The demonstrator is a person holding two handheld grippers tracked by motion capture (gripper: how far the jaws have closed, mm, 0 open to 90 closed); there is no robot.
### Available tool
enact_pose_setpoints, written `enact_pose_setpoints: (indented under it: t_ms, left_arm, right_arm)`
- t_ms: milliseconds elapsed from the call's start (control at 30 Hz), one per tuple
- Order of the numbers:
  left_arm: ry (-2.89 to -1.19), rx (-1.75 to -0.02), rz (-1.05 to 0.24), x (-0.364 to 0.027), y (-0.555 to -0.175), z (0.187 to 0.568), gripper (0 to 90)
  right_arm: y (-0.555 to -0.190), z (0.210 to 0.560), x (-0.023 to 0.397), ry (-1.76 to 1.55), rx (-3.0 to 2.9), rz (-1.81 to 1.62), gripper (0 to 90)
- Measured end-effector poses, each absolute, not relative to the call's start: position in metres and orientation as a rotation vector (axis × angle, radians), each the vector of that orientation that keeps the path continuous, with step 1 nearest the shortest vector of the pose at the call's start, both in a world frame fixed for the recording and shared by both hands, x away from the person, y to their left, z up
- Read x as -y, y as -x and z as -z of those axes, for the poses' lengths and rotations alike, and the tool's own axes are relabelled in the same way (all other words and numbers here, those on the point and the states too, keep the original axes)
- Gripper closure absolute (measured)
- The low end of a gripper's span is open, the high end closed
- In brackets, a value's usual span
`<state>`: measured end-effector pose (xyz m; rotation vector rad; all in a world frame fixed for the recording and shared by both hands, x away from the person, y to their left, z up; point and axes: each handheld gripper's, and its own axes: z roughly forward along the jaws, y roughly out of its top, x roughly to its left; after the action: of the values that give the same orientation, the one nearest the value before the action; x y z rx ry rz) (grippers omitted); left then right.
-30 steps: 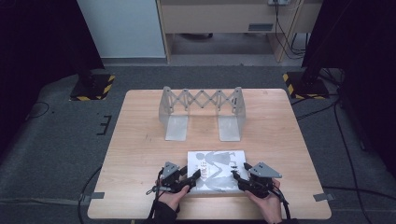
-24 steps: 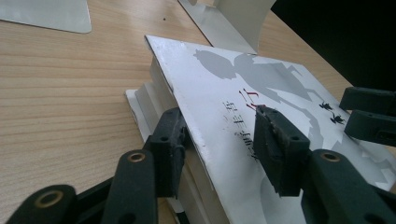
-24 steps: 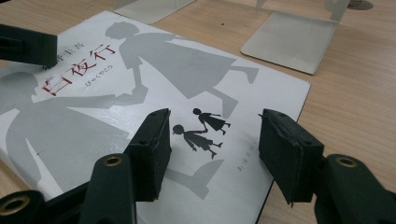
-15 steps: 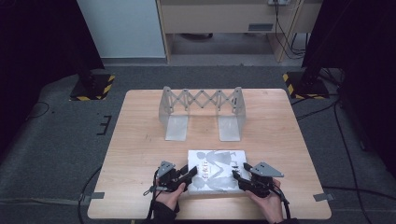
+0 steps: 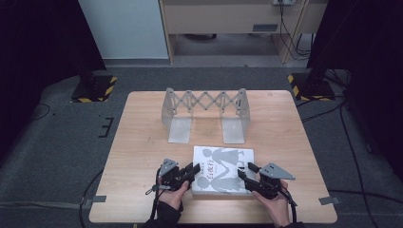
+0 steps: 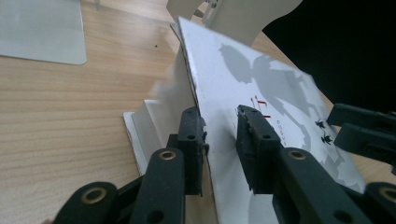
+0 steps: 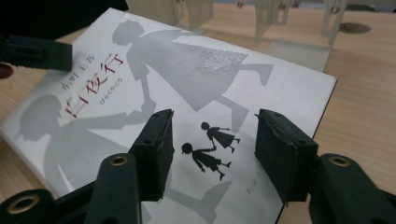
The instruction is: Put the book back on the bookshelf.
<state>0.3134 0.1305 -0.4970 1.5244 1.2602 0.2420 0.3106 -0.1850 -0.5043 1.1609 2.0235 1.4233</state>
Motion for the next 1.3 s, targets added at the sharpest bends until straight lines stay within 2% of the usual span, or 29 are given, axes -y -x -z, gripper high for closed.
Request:
enact_pose_setpoints:
  t_ms: [100, 267, 300, 333, 367, 433, 467, 567, 633, 733, 800, 900, 1067, 1133, 1300]
  left_arm:
    - [-1.535, -1.255, -0.253, -0.128, -0.315, 0.494, 73.5]
    - [-1.530, -1.278, -0.203, -0.134, -0.320, 0.508, 70.4]
    - [-1.552, -1.277, -0.249, -0.134, -0.320, 0.510, 70.4]
    - [-1.613, -1.242, -0.355, -0.132, -0.320, 0.511, 75.1]
    - [-1.635, -1.208, -0.376, -0.131, -0.319, 0.512, 75.5]
    - [-1.634, -1.194, -0.357, -0.130, -0.318, 0.511, 67.9]
    - [-1.636, -1.194, -0.356, -0.131, -0.317, 0.511, 61.7]
    - [-1.645, -1.217, -0.376, -0.139, -0.311, 0.515, 58.3]
    - [-1.649, -1.236, -0.359, -0.147, -0.302, 0.520, 51.0]
    - [-1.676, -1.222, -0.323, -0.154, -0.283, 0.528, 40.7]
    - [-1.678, -1.205, -0.304, -0.152, -0.277, 0.529, 38.6]
    - [-1.689, -1.168, -0.295, -0.146, -0.269, 0.532, 37.5]
    - [-1.823, -1.128, -0.271, -0.130, -0.263, 0.544, 39.4]
    - [-1.860, -1.079, -0.304, -0.126, -0.263, 0.543, 40.5]
    - [-1.876, -1.062, -0.291, -0.127, -0.265, 0.542, 42.0]
  right_arm:
    - [-0.311, 0.502, 0.190, -1.170, -2.005, -1.454, 51.1]
    - [-0.314, 0.508, 0.185, -1.166, -2.022, -1.423, 49.8]
    - [-0.314, 0.508, 0.185, -1.166, -2.022, -1.423, 49.8]
    - [-0.315, 0.509, 0.184, -1.167, -2.028, -1.415, 46.7]
    - [-0.318, 0.512, 0.183, -1.190, -2.057, -1.363, 41.3]
    - [-0.320, 0.521, 0.182, -1.173, -2.067, -1.323, 41.9]
    - [-0.322, 0.519, 0.181, -1.184, -2.073, -1.321, 38.6]
    - [-0.325, 0.519, 0.181, -1.175, -2.075, -1.310, 37.2]
    - [-0.330, 0.518, 0.182, -1.189, -2.082, -1.306, 32.2]
    - [-0.346, 0.517, 0.189, -1.223, -2.056, -1.291, 30.1]
    - [-0.352, 0.517, 0.193, -1.248, -2.048, -1.289, 29.0]
    - [-0.358, 0.518, 0.196, -1.282, -2.029, -1.315, 28.9]
    - [-0.368, 0.524, 0.201, -1.342, -2.032, -1.327, 28.8]
    - [-0.369, 0.525, 0.199, -1.347, -2.038, -1.345, 28.9]
    - [-0.369, 0.527, 0.196, -1.360, -2.049, -1.379, 30.5]
